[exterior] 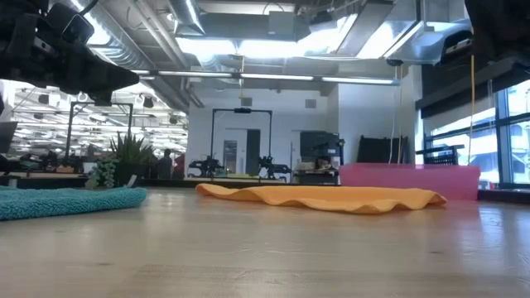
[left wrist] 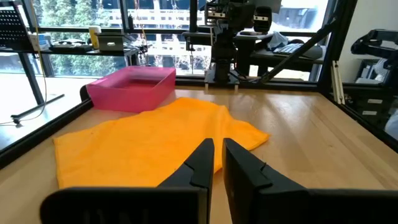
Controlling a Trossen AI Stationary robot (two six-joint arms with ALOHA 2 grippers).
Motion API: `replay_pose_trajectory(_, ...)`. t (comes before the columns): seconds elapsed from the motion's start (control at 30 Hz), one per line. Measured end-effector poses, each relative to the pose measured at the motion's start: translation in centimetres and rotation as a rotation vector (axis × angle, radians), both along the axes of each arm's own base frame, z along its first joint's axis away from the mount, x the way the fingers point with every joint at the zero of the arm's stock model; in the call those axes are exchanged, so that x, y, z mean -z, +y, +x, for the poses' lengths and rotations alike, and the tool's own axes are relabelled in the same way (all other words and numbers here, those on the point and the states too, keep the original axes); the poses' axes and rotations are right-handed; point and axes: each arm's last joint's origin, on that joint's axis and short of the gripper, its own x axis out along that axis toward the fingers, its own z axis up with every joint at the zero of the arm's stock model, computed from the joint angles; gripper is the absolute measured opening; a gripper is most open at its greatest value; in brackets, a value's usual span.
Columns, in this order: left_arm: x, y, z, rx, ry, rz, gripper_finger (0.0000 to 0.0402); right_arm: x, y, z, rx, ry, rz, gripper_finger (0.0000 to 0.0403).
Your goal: Roll microfiber towels into tight, uniform cylinder then place into a basket
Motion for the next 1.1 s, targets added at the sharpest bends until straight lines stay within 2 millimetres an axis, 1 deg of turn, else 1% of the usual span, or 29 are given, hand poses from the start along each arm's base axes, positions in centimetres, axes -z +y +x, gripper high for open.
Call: replay_pose_trajectory(1.1, -0.01, 0.0, 0.0, 0.0, 0.0, 0.0, 0.0025, -0.01, 0.0, 0.0, 0.004, -0.004, -0.01, 0.0006)
